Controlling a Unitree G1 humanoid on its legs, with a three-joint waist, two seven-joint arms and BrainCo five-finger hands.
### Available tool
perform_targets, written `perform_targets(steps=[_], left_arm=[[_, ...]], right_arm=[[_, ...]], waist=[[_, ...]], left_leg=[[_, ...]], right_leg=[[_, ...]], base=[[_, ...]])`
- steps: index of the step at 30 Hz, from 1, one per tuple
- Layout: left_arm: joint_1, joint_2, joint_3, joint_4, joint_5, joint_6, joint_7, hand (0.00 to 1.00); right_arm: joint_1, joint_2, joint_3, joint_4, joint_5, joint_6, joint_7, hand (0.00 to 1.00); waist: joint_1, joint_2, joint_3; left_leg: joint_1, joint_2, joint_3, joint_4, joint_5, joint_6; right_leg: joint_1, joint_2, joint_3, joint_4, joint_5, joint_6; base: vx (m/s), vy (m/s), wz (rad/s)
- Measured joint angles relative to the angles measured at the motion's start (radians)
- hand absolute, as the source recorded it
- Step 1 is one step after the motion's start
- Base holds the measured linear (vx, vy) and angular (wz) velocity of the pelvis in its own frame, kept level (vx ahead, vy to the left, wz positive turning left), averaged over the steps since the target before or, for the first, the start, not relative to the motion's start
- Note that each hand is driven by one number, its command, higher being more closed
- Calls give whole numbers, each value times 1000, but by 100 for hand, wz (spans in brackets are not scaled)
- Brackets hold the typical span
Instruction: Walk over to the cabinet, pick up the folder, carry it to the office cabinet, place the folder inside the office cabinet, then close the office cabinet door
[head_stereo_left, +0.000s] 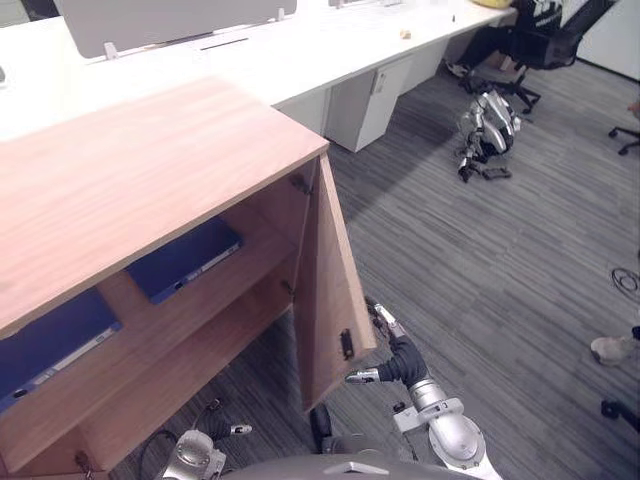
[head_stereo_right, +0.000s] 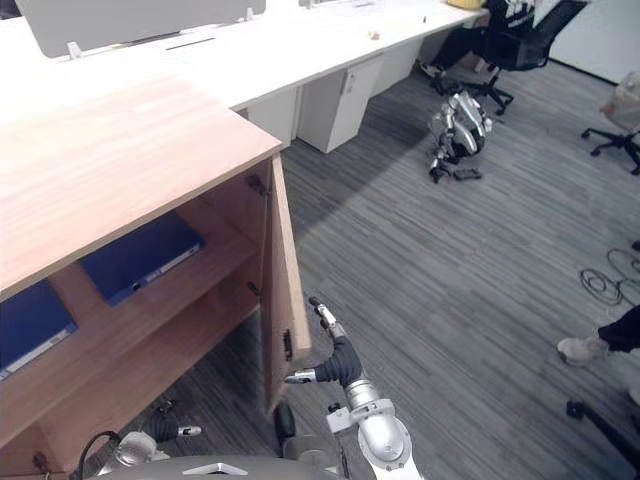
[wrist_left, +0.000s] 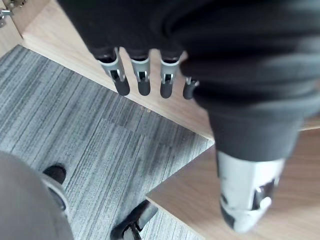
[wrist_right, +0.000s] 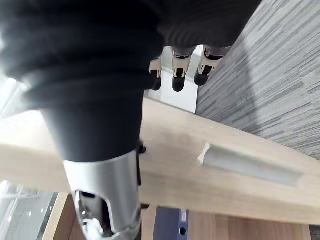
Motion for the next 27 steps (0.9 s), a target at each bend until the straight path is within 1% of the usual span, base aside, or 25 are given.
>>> perform_targets(steps=[3, 6, 8, 10, 11, 12, 13, 16, 17, 18, 19, 22, 24, 27], left_arm=[[-2, 8, 1, -3, -3, 2, 1, 0], [-3, 12, 6, -6, -22, 2, 3, 0], [-3, 12, 16, -6, -38, 2, 4, 0], [-2, 11, 26, -8, -46, 2, 6, 0], [-1, 11, 33, -9, -56, 2, 8, 0], [-1, 11, 36, -9, -58, 2, 9, 0], [1, 10, 47, -12, -60, 2, 12, 0], [15, 12, 68, -39, -80, 3, 19, 0], [19, 12, 72, -45, -80, 3, 21, 0], [23, 12, 81, -46, -80, 3, 21, 0], [24, 12, 91, -46, -88, 3, 22, 0], [36, 9, 110, -47, -119, 3, 23, 0], [44, 9, 114, -48, -131, 3, 26, 0], [70, 4, 141, -48, -166, 3, 31, 0]], right_arm=[[-37, -25, 42, 7, 5, 3, 2, 0], [-113, -46, 74, 33, 25, 3, 3, 0], [-190, -46, 104, 116, 59, 4, 2, 0], [-234, -48, 108, 182, 87, 7, -1, 0], [-274, -47, 120, 235, 98, 16, 0, 0], [-291, -45, 124, 261, 102, 19, -3, 0], [-314, -46, 118, 296, 134, 22, -3, 0], [-387, -46, 107, 402, 167, 24, -13, 0], [-398, -48, 103, 414, 168, 25, -13, 0], [-421, -51, 101, 438, 168, 25, -26, 0], [-443, -52, 95, 456, 168, 25, -40, 0], [-491, -50, 74, 503, 166, 24, -61, 0], [-511, -39, 56, 539, 165, 24, -85, 0], [-533, -25, 48, 589, 167, 24, -109, 0]], waist=[[32, -9, -5], [48, -11, -6], [70, -9, -6], [81, -7, -6], [91, -6, -5], [94, -6, -5], [97, -6, -6], [115, 0, -3], [118, 2, -4], [125, 7, -5], [130, 6, -5], [137, 24, 5], [144, 29, 8], [158, 30, 9]], left_leg=[[-6, 0, -22, 0, 0, 0], [-24, -2, -59, 6, 1, 2], [-32, -2, -92, 8, 2, 4], [-44, -4, -120, 8, 5, 8], [-55, -6, -135, 10, 8, 11], [-60, -8, -146, 9, 10, 12], [-72, -13, -170, 7, 16, 15], [-95, -22, -216, 2, 29, 20], [-97, -26, -225, -2, 33, 21], [-102, -32, -241, -11, 44, 23], [-109, -36, -259, -15, 51, 26], [-120, -51, -300, -39, 76, 31], [-123, -55, -323, -47, 89, 31], [-122, -55, -344, -52, 99, 29]], right_leg=[[6, -6, -24, 0, -7, 1], [10, -16, -57, 0, -13, 2], [22, -22, -91, 0, -22, 4], [24, -30, -118, 0, -26, 5], [22, -34, -132, 0, -29, 5], [23, -36, -144, 0, -30, 6], [23, -43, -162, 0, -34, 8], [24, -58, -206, 0, -41, 12], [24, -60, -214, 0, -42, 13], [23, -64, -231, 0, -43, 13], [24, -67, -248, 0, -45, 15], [25, -81, -286, 0, -46, 16], [26, -86, -308, 0, -46, 16], [35, -86, -323, -1, -46, 16]], base=[[-9, -8, 25], [-11, -1, 35], [-9, -10, 41], [-7, -10, 43], [-13, -10, 42], [-17, -10, 49], [-15, -8, 53], [-16, -3, 46], [-8, -8, 44], [-1, -12, 44], [-4, -17, 44], [-30, -3, 42], [-20, -10, 39], [-32, -15, 22]])
